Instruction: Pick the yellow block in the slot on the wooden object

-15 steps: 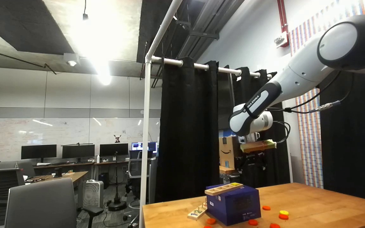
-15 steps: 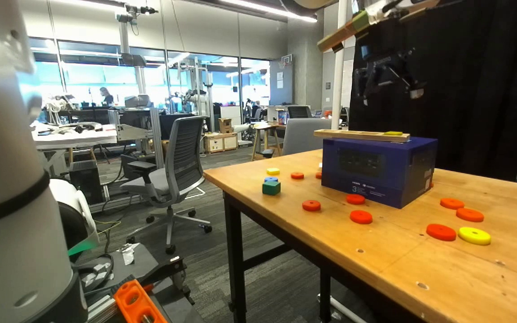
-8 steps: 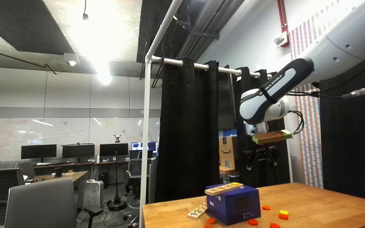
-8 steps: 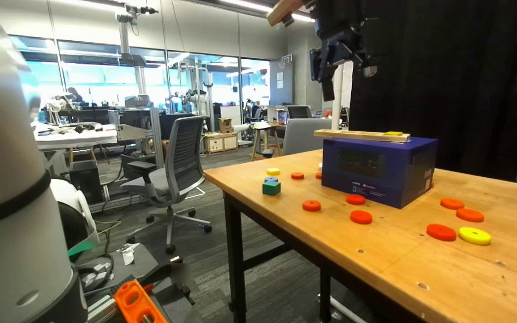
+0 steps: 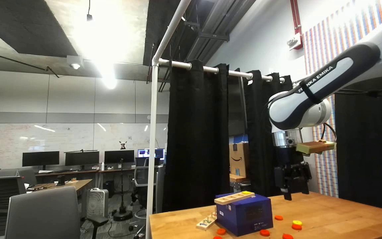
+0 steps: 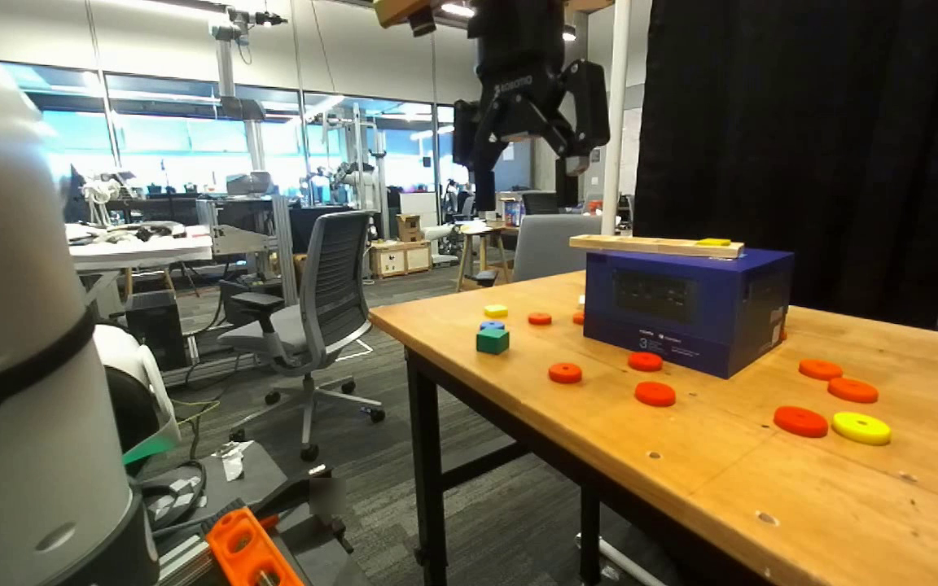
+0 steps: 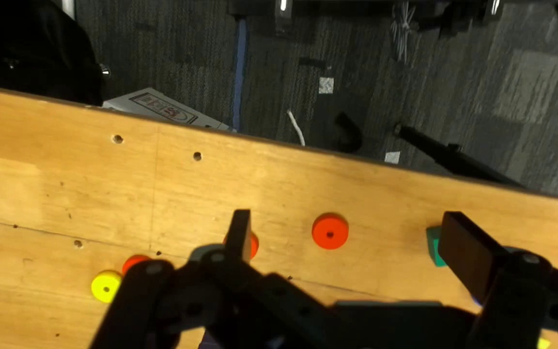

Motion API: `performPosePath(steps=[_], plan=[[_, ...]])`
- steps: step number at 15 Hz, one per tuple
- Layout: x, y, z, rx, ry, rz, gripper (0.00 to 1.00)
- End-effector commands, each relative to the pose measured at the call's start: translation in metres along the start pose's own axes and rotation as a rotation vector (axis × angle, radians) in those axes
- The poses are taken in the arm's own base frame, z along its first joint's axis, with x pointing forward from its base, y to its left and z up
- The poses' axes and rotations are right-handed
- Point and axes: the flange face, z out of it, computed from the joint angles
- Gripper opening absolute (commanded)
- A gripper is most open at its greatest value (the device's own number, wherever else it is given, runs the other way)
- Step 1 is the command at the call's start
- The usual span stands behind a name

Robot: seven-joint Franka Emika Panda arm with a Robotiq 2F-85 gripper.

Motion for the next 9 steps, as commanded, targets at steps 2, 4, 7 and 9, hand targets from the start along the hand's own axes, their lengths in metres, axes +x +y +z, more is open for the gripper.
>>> performPosePath(steps=[2, 4, 7, 9], plan=[[-0.049, 0.000, -0.013, 0.031, -0.007, -0.181, 1.00], [-0.064, 0.001, -0.019, 0.029, -0.017, -0.219, 1.00], [-0.084, 0.004, -0.035, 0.051, -0.008, -0.214, 1.00], [-0.094, 0.008, -0.047, 0.101, 0.008, -0.138, 1.00]])
